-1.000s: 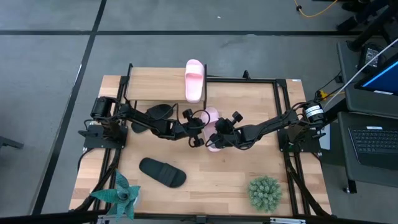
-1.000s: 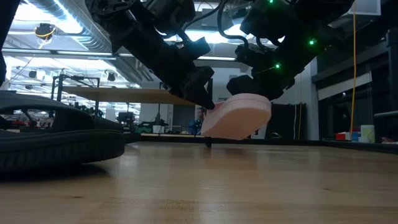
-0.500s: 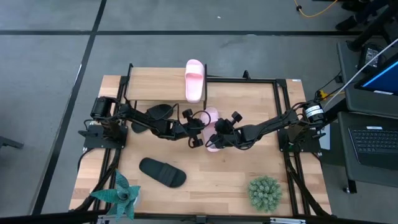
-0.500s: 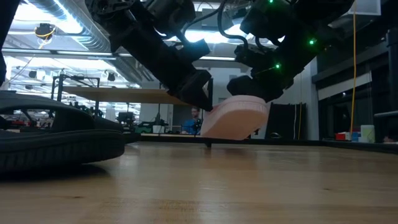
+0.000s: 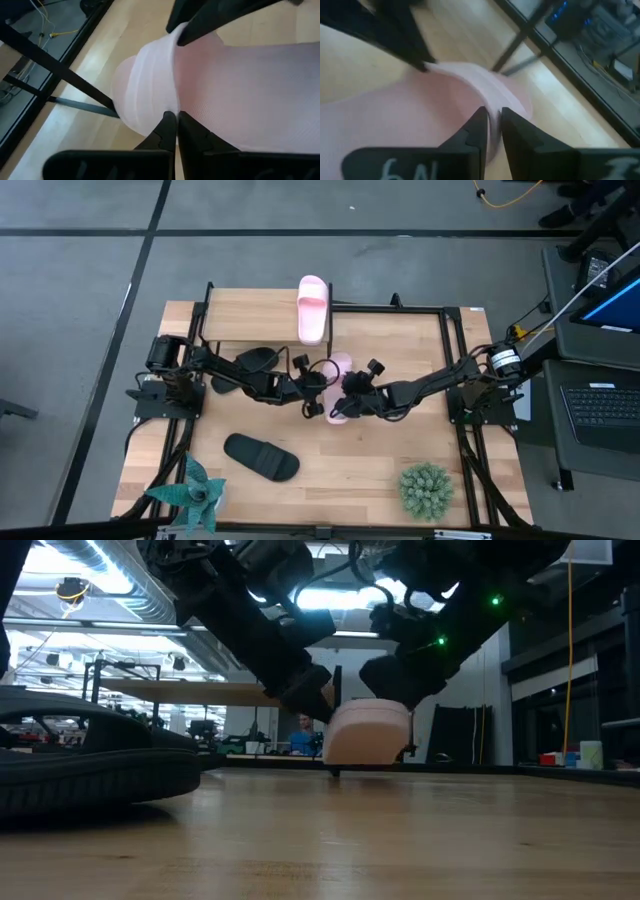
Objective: Pick and place slides into the shelf
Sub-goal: Put the pink slide on the shelf
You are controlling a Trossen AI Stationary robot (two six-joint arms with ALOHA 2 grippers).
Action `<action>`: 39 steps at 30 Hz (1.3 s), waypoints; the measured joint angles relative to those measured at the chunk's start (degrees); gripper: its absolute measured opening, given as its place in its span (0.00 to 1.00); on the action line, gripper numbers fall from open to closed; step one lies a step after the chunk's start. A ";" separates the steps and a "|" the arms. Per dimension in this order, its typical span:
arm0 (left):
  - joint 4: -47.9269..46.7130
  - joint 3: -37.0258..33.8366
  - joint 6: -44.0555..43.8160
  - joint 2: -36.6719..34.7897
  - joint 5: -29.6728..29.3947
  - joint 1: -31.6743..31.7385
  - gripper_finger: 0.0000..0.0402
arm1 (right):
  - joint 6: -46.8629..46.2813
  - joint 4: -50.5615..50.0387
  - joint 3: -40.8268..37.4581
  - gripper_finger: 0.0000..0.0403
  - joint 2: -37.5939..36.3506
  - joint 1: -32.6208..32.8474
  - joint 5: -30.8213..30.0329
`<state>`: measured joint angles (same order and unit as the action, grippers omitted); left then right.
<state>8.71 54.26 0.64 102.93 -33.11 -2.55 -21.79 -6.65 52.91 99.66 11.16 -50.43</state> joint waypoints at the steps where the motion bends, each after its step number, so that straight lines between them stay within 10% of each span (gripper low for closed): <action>1: -0.15 -0.01 0.07 0.01 -0.26 0.06 0.00 | 1.11 0.97 -0.01 0.14 0.00 0.24 0.15; 31: -5.00 0.02 -1.13 -5.68 -3.53 -5.43 0.00 | 6.91 1.10 0.12 0.01 -6.92 7.65 0.91; 39: -5.42 0.04 -0.38 -10.21 -5.35 -8.18 0.00 | -0.71 -9.93 0.12 0.01 -10.93 11.32 -7.68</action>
<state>3.29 54.30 0.26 92.71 -38.46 -10.72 -22.50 -16.58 53.04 88.72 22.48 -58.11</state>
